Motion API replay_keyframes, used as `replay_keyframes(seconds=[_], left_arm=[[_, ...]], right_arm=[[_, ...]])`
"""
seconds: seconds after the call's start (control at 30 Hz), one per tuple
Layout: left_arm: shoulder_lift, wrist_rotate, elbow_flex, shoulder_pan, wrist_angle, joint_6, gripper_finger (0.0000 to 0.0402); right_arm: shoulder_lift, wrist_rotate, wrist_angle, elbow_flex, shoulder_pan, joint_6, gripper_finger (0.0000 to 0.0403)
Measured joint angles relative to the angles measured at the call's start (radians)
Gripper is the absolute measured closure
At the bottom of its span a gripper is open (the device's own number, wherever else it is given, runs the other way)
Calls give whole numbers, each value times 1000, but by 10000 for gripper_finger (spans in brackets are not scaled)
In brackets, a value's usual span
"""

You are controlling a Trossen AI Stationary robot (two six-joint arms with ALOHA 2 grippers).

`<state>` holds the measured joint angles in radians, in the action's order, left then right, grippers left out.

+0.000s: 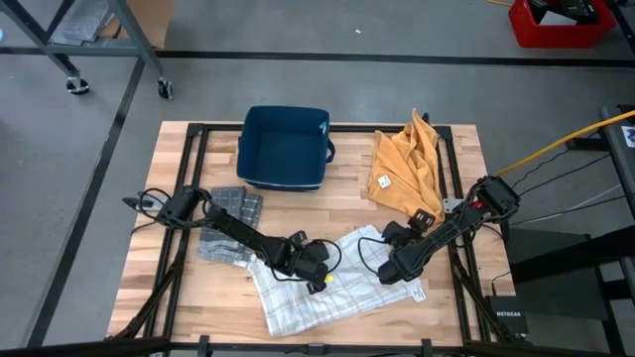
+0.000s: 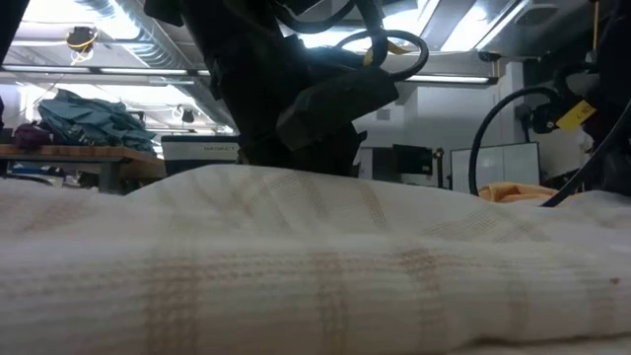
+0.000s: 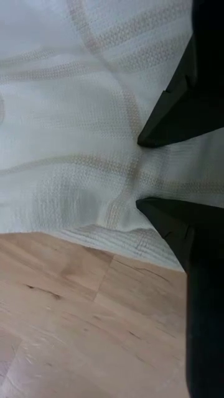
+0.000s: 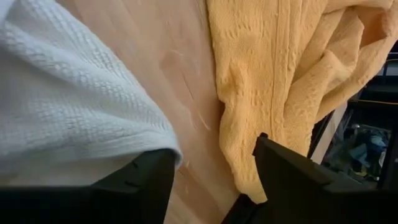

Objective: Fold towel
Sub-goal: Fold the white patterned towel

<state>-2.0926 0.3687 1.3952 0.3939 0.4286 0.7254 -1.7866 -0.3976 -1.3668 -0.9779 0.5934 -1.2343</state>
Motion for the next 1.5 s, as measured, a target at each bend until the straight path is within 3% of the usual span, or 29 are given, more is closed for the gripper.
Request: replay_keyframes(seconds=[0.4,0.6,0.9,1.2,1.37,1.5], left_arm=[[0,1,0,0,-1,0,259],[0,0,0,-3,0,0,259],[19,-16,23,-30,18,0,259],[20,-24,102,-62,4,-37,259],[22,-36,150,-67,-15,-138,259],[24,-36,169,-85,-121,-280,259]], right_arm=[[22,165,-74,0,2,-46,173],[190,154,-59,-11,3,-122,173],[423,161,122,-11,3,-148,173],[416,443,223,-11,85,-163,173],[392,394,274,-11,208,-293,173],[354,316,271,-10,274,-411,173]])
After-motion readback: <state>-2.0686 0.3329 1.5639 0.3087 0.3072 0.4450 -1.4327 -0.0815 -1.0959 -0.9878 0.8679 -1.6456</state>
